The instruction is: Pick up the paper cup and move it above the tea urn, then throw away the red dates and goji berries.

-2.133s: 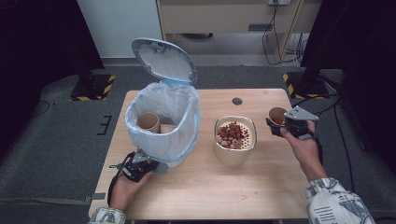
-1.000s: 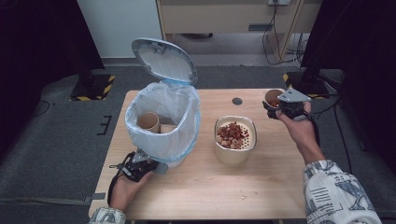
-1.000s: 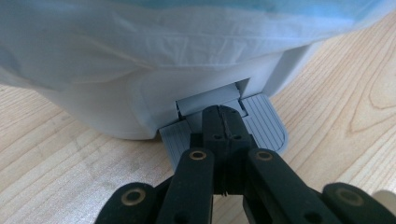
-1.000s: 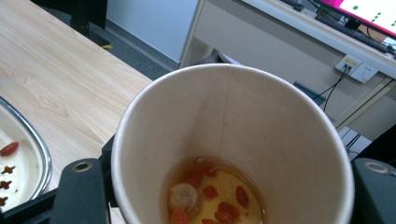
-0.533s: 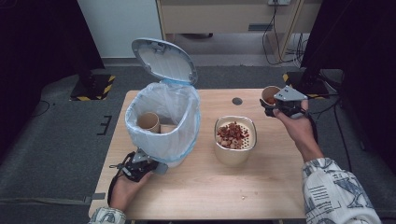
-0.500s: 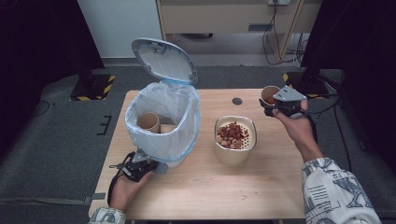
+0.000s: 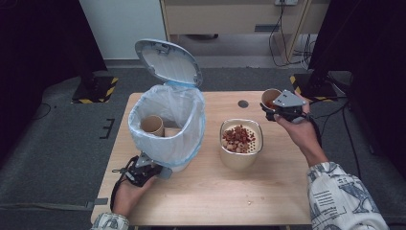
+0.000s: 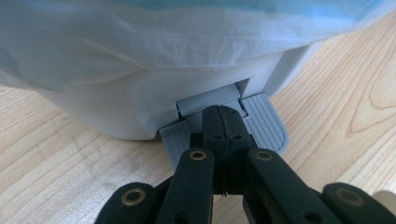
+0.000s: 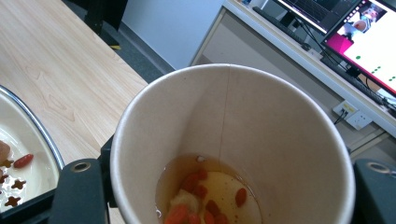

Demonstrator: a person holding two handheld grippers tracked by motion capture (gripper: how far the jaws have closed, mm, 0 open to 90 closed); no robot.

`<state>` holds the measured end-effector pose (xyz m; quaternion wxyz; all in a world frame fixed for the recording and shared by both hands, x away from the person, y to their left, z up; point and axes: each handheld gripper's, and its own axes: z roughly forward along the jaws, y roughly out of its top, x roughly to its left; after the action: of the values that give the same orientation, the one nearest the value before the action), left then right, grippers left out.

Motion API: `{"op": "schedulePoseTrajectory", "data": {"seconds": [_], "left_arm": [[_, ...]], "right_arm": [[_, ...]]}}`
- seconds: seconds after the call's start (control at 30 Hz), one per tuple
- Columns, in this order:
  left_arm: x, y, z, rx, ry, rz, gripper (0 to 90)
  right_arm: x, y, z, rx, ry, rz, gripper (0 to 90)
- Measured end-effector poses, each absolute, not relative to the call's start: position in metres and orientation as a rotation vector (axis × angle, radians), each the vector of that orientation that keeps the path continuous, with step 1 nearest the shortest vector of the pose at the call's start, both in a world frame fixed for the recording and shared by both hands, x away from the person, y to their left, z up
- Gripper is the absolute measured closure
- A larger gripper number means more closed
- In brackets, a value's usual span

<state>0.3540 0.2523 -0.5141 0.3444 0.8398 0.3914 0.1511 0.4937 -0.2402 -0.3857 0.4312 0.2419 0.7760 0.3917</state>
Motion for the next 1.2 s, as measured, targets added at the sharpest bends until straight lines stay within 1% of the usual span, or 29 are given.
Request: {"op": "schedulePoseTrajectory", "data": {"seconds": [0.33, 0.5, 1.2], "left_arm": [[0.354, 0.252, -0.514, 2.18, 1.016, 0.392, 90.0], [0.354, 0.252, -0.514, 2.179, 1.016, 0.391, 90.0], [0.354, 0.253, -0.514, 2.177, 1.017, 0.39, 90.0]], "right_arm": [[0.498, -0.229, -0.386, 0.526, 1.949, 0.971, 29.4], [0.498, -0.223, -0.379, 0.459, 1.948, 0.974, 29.2], [0.499, -0.217, -0.369, 0.393, 1.95, 0.962, 29.0]]}}
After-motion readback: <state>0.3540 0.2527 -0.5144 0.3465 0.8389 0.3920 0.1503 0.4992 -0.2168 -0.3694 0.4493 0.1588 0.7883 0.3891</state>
